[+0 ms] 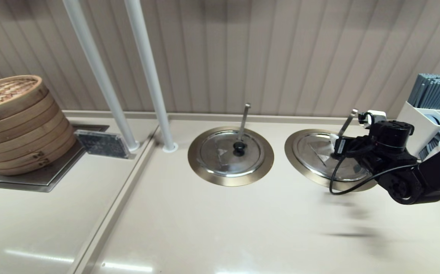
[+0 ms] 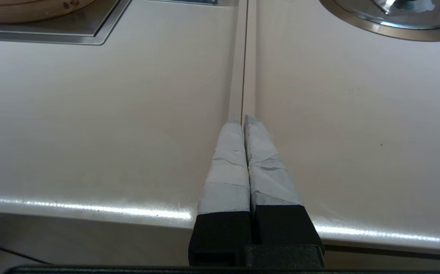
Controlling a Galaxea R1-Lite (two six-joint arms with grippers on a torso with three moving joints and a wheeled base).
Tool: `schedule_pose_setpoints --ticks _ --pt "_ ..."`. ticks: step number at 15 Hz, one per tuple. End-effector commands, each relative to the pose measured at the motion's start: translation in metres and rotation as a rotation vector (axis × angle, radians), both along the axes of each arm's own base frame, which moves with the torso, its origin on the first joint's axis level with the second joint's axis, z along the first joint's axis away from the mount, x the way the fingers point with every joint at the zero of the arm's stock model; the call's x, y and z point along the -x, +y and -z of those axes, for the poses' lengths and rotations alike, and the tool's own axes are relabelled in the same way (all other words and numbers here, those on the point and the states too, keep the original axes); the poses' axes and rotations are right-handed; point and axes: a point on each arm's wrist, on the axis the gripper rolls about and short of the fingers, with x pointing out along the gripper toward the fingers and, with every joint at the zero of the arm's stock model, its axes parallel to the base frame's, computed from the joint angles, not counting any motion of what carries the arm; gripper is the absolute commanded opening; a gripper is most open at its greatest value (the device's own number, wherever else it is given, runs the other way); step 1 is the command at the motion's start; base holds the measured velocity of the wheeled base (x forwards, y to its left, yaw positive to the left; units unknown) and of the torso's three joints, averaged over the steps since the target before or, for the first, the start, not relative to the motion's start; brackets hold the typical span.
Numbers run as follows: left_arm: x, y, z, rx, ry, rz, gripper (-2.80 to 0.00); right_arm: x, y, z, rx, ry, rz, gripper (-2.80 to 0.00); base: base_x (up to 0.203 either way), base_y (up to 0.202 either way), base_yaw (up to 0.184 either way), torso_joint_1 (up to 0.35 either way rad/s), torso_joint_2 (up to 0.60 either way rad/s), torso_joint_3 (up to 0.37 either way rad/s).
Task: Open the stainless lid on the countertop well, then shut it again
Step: Open the lid
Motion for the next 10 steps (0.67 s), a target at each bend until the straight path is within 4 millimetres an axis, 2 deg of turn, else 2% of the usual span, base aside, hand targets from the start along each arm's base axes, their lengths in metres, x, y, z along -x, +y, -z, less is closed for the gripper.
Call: schedule_pose_setpoints --ticks 1,5,10 --pt "0.000 0.000 0.000 0.001 0.000 0.000 -2.80 -0.007 -0.012 0.006 -0.001 0.001 0.030 0.00 0.000 0.000 0.000 0.000 0.00 0.000" --pt "0.000 0.000 0.000 0.001 0.001 0.000 -2.80 -0.020 -0.022 0.028 -0.027 0.024 0.054 0.00 0.000 0.000 0.000 0.000 0.00 0.000" --pt "0.000 0.000 0.000 0.001 0.001 0.000 -2.80 -0.024 -0.010 0.041 -0.021 0.031 0.024 0.00 0.000 0.000 0.000 0.000 0.00 0.000"
